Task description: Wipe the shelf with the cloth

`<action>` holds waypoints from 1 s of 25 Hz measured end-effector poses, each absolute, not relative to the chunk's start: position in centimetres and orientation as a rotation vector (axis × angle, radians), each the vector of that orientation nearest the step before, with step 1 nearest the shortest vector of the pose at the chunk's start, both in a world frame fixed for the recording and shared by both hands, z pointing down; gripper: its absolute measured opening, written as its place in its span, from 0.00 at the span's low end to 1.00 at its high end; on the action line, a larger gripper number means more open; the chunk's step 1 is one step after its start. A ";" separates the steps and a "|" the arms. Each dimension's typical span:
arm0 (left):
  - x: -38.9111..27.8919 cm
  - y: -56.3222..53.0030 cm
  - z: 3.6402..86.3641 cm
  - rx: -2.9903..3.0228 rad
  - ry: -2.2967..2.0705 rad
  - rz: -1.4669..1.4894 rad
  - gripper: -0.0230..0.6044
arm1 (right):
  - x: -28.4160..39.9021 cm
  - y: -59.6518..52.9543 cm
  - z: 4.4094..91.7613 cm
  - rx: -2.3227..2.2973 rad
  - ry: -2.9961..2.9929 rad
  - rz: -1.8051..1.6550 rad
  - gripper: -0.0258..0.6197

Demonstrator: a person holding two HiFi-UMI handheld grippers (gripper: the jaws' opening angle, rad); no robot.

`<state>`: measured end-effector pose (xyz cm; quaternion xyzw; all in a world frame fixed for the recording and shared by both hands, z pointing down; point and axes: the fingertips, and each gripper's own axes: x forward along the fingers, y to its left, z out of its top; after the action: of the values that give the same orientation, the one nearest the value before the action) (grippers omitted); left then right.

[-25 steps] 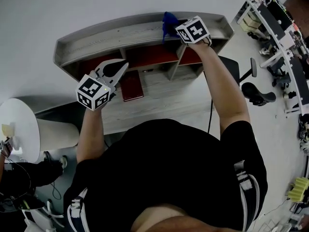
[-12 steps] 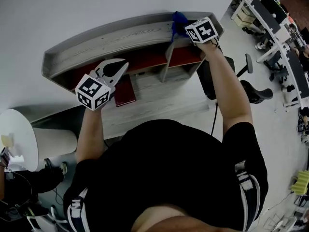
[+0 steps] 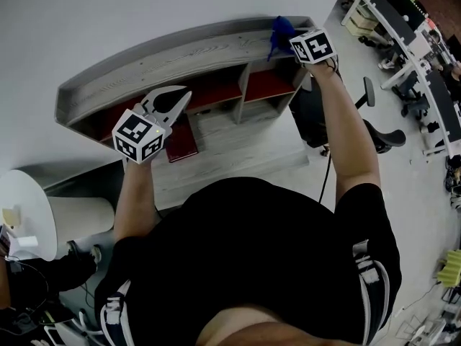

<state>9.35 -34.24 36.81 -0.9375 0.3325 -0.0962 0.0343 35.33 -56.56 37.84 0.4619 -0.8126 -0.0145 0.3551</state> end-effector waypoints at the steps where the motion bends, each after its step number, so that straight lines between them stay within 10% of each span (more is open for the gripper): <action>1: 9.6 -34.4 36.8 -2.883 1.020 -0.299 0.06 | 35.8 -56.8 37.9 1.200 -2.088 -0.043 0.15; 25: 11.4 -35.9 37.1 -2.896 0.992 -0.301 0.06 | 37.1 -57.7 38.6 1.200 -1.970 -0.147 0.15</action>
<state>11.41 -35.86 37.12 -0.9410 0.3222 -0.0979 0.0327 37.09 -57.73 38.56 0.4751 -0.7799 -0.0580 0.4033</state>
